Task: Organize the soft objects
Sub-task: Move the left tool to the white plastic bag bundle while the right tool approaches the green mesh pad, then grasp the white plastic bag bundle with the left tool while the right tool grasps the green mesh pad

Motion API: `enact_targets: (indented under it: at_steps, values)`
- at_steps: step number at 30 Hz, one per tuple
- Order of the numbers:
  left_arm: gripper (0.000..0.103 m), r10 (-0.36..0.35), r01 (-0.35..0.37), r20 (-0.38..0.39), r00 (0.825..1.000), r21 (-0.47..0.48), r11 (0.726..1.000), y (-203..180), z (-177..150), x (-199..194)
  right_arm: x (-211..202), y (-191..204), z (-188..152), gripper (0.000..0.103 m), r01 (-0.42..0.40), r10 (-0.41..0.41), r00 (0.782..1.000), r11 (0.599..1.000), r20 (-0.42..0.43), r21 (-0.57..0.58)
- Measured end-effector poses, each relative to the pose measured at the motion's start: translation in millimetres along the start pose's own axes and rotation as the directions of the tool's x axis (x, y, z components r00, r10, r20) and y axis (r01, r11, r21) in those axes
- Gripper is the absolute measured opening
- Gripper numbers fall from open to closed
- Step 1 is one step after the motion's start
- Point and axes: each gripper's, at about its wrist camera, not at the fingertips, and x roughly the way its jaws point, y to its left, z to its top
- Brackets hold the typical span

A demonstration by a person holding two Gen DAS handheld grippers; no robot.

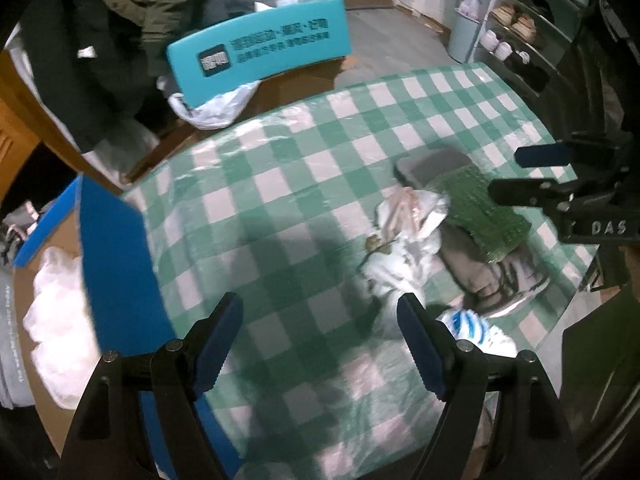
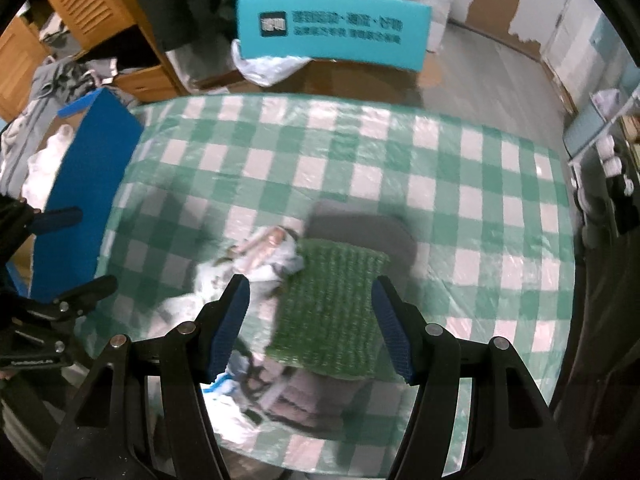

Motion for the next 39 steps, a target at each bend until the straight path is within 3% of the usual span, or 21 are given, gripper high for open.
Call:
enact_targets:
  at_steps: [14,26,29,31,39]
  values:
    - [0.082,-0.081,0.085,-0.086,0.993,0.042,0.996,-39.8,20.5,56.6,20.3,-24.5,-7.0,0.064,-0.009,0.011,0.999,0.999,-0.046,0.048]
    - [0.082,-0.052,0.064,-0.134,0.990,0.085,0.994,-52.5,24.3,91.2,36.1,-21.6,-7.4,0.064,-0.028,0.031,0.996,0.999,-0.086,0.038]
    - [0.070,-0.052,0.064,-0.143,0.988,0.087,0.994,-50.9,22.6,96.7,40.3,-18.4,-8.2,0.064,-0.028,0.031,0.995,0.999,-0.097,0.033]
    - [0.050,-0.057,0.071,-0.162,0.985,0.082,0.994,-48.6,20.1,99.3,42.6,-15.8,-8.8,0.064,-0.032,0.034,0.994,0.999,-0.101,0.028]
    - [0.046,-0.009,0.019,-0.143,0.990,0.071,0.997,-34.3,14.8,93.7,55.4,-2.7,-7.3,0.064,0.004,-0.005,0.992,1.000,-0.123,-0.007]
